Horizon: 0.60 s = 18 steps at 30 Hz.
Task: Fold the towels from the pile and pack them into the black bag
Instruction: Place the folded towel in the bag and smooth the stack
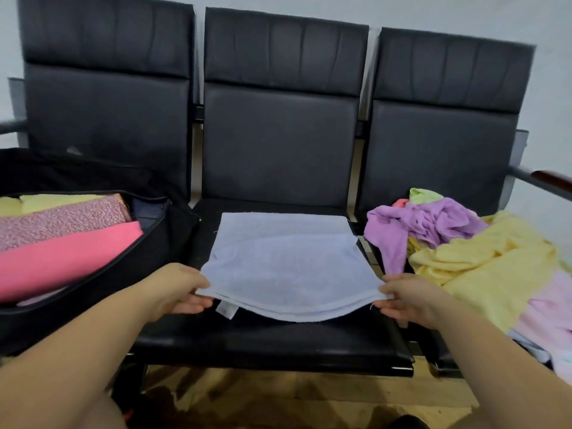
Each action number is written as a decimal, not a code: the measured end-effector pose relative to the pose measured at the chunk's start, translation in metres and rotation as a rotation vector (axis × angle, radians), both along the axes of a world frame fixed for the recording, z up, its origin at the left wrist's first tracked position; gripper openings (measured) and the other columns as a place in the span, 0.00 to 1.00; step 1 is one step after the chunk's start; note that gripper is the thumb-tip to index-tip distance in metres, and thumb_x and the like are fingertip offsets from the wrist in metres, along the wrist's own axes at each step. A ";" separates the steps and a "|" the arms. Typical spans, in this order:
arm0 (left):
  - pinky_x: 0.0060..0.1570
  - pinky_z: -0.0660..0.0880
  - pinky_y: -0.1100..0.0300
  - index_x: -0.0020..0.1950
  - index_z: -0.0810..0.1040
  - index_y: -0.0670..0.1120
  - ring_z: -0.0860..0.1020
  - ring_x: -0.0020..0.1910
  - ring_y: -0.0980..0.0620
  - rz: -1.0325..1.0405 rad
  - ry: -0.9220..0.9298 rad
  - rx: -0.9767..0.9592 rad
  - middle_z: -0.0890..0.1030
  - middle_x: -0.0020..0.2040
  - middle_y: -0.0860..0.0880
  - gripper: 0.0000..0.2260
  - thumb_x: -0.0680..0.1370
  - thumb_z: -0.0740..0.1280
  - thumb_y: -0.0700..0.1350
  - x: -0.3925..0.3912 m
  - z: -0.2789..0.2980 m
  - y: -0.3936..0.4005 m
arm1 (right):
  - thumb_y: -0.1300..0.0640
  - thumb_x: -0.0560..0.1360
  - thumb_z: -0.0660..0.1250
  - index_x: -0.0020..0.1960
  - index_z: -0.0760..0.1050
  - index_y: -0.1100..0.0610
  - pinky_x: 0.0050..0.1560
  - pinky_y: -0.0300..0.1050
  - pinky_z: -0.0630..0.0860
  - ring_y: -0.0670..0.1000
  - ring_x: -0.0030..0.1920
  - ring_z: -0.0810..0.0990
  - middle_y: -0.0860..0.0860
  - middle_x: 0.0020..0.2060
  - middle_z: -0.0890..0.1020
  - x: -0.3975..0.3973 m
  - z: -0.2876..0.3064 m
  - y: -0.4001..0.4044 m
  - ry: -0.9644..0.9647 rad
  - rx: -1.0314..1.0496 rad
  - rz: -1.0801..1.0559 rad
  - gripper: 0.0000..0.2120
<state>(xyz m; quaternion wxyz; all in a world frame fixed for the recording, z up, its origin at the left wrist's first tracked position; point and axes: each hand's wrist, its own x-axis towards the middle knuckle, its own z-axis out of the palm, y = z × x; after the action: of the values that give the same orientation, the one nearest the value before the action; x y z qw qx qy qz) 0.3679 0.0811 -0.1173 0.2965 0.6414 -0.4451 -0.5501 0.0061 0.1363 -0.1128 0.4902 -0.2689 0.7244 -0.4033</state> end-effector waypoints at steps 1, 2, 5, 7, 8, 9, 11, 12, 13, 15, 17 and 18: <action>0.25 0.78 0.59 0.71 0.65 0.41 0.82 0.32 0.47 0.004 0.054 -0.055 0.81 0.44 0.38 0.23 0.77 0.65 0.34 0.003 0.006 0.001 | 0.69 0.78 0.61 0.59 0.71 0.60 0.34 0.46 0.78 0.55 0.42 0.81 0.60 0.49 0.79 0.000 0.010 0.001 -0.048 -0.066 0.003 0.11; 0.27 0.79 0.59 0.74 0.63 0.45 0.82 0.33 0.47 0.006 0.097 -0.115 0.82 0.44 0.39 0.26 0.77 0.65 0.34 0.005 0.015 0.001 | 0.68 0.79 0.60 0.59 0.71 0.59 0.36 0.46 0.79 0.55 0.42 0.82 0.60 0.49 0.80 0.000 0.023 0.002 -0.081 -0.135 0.014 0.11; 0.29 0.79 0.63 0.64 0.74 0.43 0.81 0.32 0.53 0.024 0.254 -0.271 0.83 0.39 0.46 0.14 0.79 0.63 0.37 0.009 0.056 0.003 | 0.66 0.79 0.59 0.54 0.75 0.61 0.33 0.41 0.81 0.52 0.39 0.83 0.57 0.43 0.82 0.000 0.077 0.012 -0.186 -0.353 0.050 0.08; 0.29 0.78 0.66 0.54 0.78 0.42 0.81 0.30 0.57 0.083 0.423 -0.341 0.83 0.34 0.49 0.07 0.80 0.61 0.38 0.015 0.091 0.005 | 0.65 0.79 0.59 0.52 0.76 0.60 0.31 0.38 0.80 0.48 0.34 0.84 0.53 0.36 0.84 0.001 0.119 0.021 -0.246 -0.497 0.053 0.07; 0.28 0.77 0.67 0.49 0.80 0.44 0.80 0.28 0.59 0.101 0.518 -0.374 0.82 0.31 0.51 0.07 0.80 0.62 0.39 0.018 0.112 0.007 | 0.64 0.79 0.60 0.50 0.77 0.59 0.31 0.36 0.80 0.46 0.32 0.84 0.52 0.34 0.84 0.003 0.140 0.027 -0.267 -0.568 0.047 0.07; 0.28 0.77 0.68 0.43 0.83 0.45 0.79 0.27 0.60 0.101 0.602 -0.410 0.81 0.30 0.52 0.08 0.77 0.65 0.40 0.021 0.134 0.010 | 0.64 0.77 0.61 0.49 0.77 0.58 0.31 0.36 0.79 0.45 0.31 0.83 0.51 0.32 0.84 0.004 0.161 0.032 -0.289 -0.640 0.037 0.07; 0.29 0.77 0.69 0.34 0.85 0.47 0.79 0.28 0.61 0.059 0.732 -0.491 0.80 0.30 0.53 0.04 0.64 0.72 0.46 0.024 0.176 0.018 | 0.63 0.74 0.64 0.44 0.80 0.58 0.32 0.37 0.80 0.46 0.31 0.83 0.51 0.32 0.84 0.006 0.196 0.041 -0.340 -0.770 0.024 0.06; 0.30 0.77 0.69 0.32 0.86 0.48 0.80 0.29 0.62 0.032 0.765 -0.540 0.81 0.30 0.54 0.06 0.59 0.73 0.48 0.026 0.192 0.022 | 0.62 0.73 0.65 0.42 0.81 0.57 0.33 0.39 0.81 0.47 0.32 0.84 0.51 0.32 0.84 0.007 0.209 0.044 -0.360 -0.821 0.021 0.06; 0.31 0.78 0.68 0.33 0.86 0.48 0.80 0.30 0.62 0.014 0.775 -0.573 0.81 0.31 0.54 0.08 0.58 0.72 0.49 0.026 0.204 0.024 | 0.61 0.74 0.65 0.42 0.81 0.58 0.36 0.42 0.82 0.48 0.34 0.84 0.52 0.33 0.84 0.008 0.219 0.046 -0.375 -0.860 0.018 0.06; 0.33 0.78 0.68 0.33 0.86 0.48 0.81 0.31 0.62 -0.008 0.770 -0.608 0.82 0.32 0.54 0.09 0.57 0.72 0.50 0.024 0.215 0.025 | 0.59 0.77 0.63 0.43 0.79 0.58 0.41 0.47 0.83 0.49 0.37 0.85 0.53 0.35 0.85 0.007 0.227 0.044 -0.399 -0.893 0.003 0.08; 0.33 0.78 0.68 0.33 0.86 0.48 0.81 0.32 0.61 -0.017 0.757 -0.592 0.82 0.32 0.53 0.11 0.54 0.72 0.50 0.022 0.210 0.021 | 0.57 0.79 0.61 0.45 0.77 0.58 0.41 0.48 0.83 0.50 0.38 0.85 0.53 0.36 0.85 0.006 0.218 0.037 -0.393 -0.863 -0.003 0.08; 0.33 0.78 0.67 0.33 0.86 0.48 0.81 0.31 0.61 -0.008 0.742 -0.562 0.82 0.32 0.53 0.09 0.56 0.72 0.49 0.021 0.201 0.017 | 0.57 0.78 0.62 0.45 0.77 0.57 0.40 0.48 0.83 0.50 0.37 0.85 0.53 0.36 0.85 0.004 0.208 0.032 -0.384 -0.826 -0.010 0.07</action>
<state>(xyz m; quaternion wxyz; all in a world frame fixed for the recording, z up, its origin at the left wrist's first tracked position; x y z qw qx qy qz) 0.3887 0.0978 0.0833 0.5956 0.2945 -0.4433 -0.6017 0.0104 0.1688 0.0949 0.4653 -0.3588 0.3998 -0.7035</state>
